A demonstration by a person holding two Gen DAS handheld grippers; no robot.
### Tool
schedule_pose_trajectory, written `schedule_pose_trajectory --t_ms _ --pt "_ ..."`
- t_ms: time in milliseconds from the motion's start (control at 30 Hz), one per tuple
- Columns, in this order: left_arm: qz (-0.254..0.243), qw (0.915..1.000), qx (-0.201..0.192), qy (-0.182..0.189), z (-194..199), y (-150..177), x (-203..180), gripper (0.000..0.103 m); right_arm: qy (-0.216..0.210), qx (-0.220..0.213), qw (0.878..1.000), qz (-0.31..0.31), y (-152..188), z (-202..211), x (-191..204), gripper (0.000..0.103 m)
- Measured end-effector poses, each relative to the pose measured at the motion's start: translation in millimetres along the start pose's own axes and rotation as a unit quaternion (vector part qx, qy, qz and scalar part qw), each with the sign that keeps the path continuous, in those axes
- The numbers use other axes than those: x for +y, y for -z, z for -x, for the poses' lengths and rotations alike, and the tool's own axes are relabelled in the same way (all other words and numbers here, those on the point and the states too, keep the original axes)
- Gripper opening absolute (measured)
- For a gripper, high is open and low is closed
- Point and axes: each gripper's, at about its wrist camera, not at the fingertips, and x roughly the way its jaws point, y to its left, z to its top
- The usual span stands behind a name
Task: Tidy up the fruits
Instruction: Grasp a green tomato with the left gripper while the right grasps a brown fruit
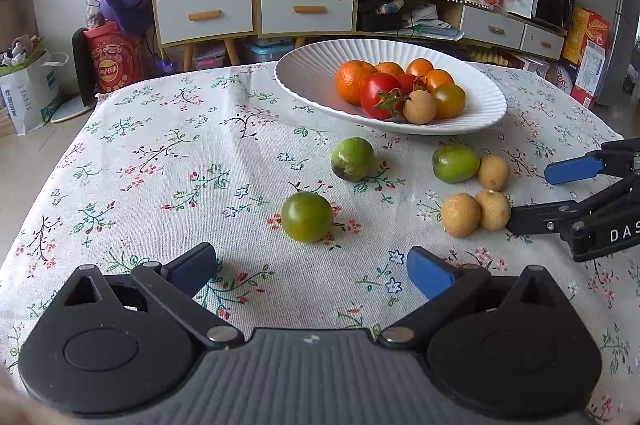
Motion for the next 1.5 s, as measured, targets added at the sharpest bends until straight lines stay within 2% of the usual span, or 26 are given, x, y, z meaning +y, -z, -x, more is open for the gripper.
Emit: schedule_pose_trajectory --t_ms 367,733,1000,1200,1500 --pt "0.005 1.0000 -0.007 0.002 -3 -4 0 0.096 -0.003 -0.010 1.000 0.005 -8 -7 8 0.077" --pt "0.020 0.9997 -0.013 -0.008 -4 -10 3 0.068 0.001 -0.015 1.000 0.012 -17 -9 17 0.053" --pt "0.031 0.9993 -0.014 -0.014 -3 -13 8 0.043 0.000 -0.018 1.000 0.007 -20 -8 15 0.032" --pt "0.039 0.9991 -0.010 -0.015 -3 -15 12 0.024 -0.011 -0.015 1.000 0.008 -21 -7 16 0.023" --pt "0.057 0.9983 0.005 -0.011 1 -20 17 0.023 -0.020 -0.002 1.000 -0.014 -27 -2 7 0.023"
